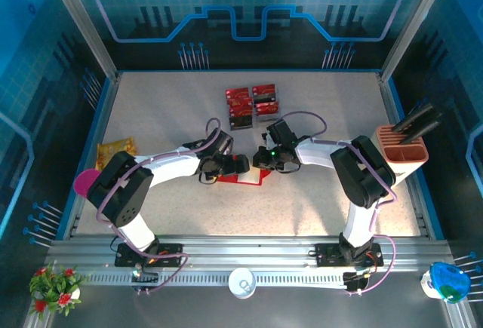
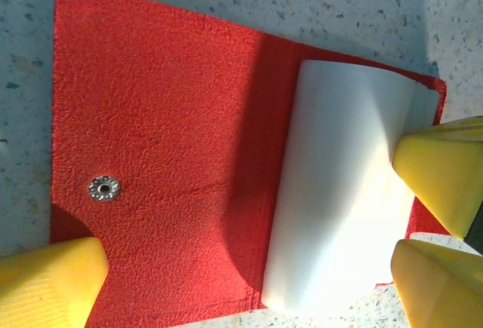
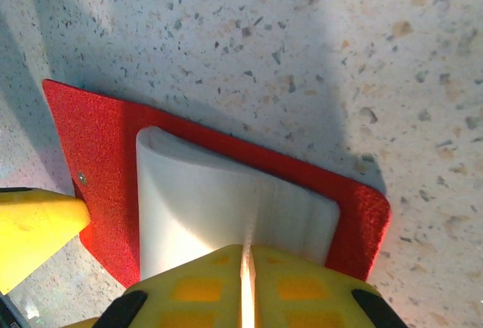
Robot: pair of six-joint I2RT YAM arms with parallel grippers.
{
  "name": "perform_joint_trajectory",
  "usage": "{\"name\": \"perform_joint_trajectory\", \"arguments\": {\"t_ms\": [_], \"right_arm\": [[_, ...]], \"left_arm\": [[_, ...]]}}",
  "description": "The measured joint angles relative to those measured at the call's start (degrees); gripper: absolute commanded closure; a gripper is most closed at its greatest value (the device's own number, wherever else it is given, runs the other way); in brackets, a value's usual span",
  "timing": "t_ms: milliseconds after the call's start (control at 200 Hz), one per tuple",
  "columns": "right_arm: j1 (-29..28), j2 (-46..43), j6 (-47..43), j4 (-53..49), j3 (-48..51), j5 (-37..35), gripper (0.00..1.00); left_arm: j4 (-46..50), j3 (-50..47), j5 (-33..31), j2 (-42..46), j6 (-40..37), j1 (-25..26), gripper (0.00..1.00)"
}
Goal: Put the credit cards into the card holder
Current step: Flip over the card slot on the card holder.
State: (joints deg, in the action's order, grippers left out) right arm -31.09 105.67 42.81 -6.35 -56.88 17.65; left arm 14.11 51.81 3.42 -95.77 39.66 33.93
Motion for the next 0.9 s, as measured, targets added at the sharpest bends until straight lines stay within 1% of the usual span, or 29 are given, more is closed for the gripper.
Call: {"name": "perform_joint_trajectory", "arguments": {"t_ms": [325, 575, 710, 900], "right_arm": [[-0.1, 1.4, 0.3, 0.0, -1.5, 1.2, 0.88], [-0.7, 2.7, 0.7, 0.0, -3.2, 1.4, 0.88], [-0.7, 2.7, 0.8, 0.0, -3.3, 1.4, 0.87], [-0.5, 2.7, 1.3, 0.0, -3.3, 1.9, 0.86]], "left_arm": [[0.9, 0.6, -1.2, -0.6, -2.3, 0.7, 0.01], [1.0, 0.5, -1.7, -0.6, -2.7, 0.9, 0.01], [1.2, 0.5, -2.1, -1.0, -2.9, 0.9, 0.09], [1.8, 0.5, -2.7, -1.3, -4.1, 0.9, 0.17]]}}
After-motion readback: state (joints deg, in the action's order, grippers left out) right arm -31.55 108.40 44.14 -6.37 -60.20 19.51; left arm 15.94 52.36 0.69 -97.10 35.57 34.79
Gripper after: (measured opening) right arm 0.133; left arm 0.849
